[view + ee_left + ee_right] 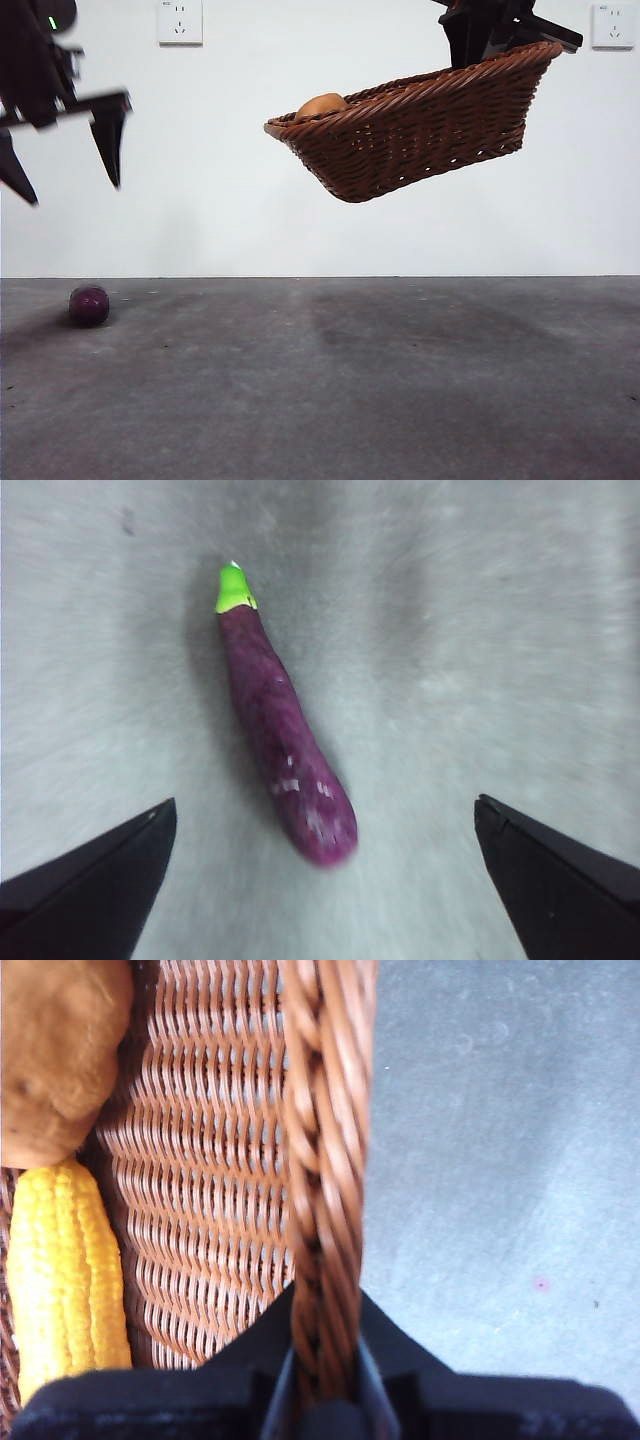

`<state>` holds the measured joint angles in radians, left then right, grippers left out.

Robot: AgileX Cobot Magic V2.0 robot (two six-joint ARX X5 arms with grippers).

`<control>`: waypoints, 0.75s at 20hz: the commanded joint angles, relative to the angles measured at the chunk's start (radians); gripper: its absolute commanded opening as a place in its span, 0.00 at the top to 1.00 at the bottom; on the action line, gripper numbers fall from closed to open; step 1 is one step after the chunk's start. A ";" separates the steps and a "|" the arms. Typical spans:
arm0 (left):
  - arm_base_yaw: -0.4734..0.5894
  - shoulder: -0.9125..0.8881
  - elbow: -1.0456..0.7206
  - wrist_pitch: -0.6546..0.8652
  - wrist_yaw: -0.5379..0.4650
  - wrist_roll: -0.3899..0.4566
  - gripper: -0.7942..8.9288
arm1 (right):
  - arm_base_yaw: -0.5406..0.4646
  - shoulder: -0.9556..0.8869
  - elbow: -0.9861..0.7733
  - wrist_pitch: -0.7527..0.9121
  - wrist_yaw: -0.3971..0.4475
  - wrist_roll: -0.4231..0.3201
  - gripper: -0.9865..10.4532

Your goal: Help me put the vegetables on the table into the basket

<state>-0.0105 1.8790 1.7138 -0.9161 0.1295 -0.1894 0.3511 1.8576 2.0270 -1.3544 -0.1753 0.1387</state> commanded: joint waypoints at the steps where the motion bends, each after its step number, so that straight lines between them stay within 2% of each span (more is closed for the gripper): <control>1: -0.003 0.082 -0.005 0.028 0.000 -0.040 0.40 | 0.000 0.006 -0.002 -0.022 -0.003 -0.006 0.92; 6: -0.005 0.230 -0.005 0.056 0.001 -0.055 0.40 | 0.000 0.006 -0.002 -0.022 -0.002 -0.012 0.92; 11: -0.021 0.264 -0.005 0.078 -0.046 -0.057 0.41 | 0.000 0.006 -0.002 -0.022 0.012 -0.019 0.92; 13: -0.028 0.266 -0.005 0.071 -0.086 -0.053 0.47 | 0.000 0.006 -0.002 -0.022 0.012 -0.020 0.92; 15: -0.032 0.266 -0.005 0.067 -0.085 -0.042 0.48 | 0.000 0.006 -0.002 -0.022 0.012 -0.020 0.92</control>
<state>-0.0406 2.1277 1.7134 -0.8452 0.0452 -0.2379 0.3511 1.8576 2.0270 -1.3544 -0.1562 0.1226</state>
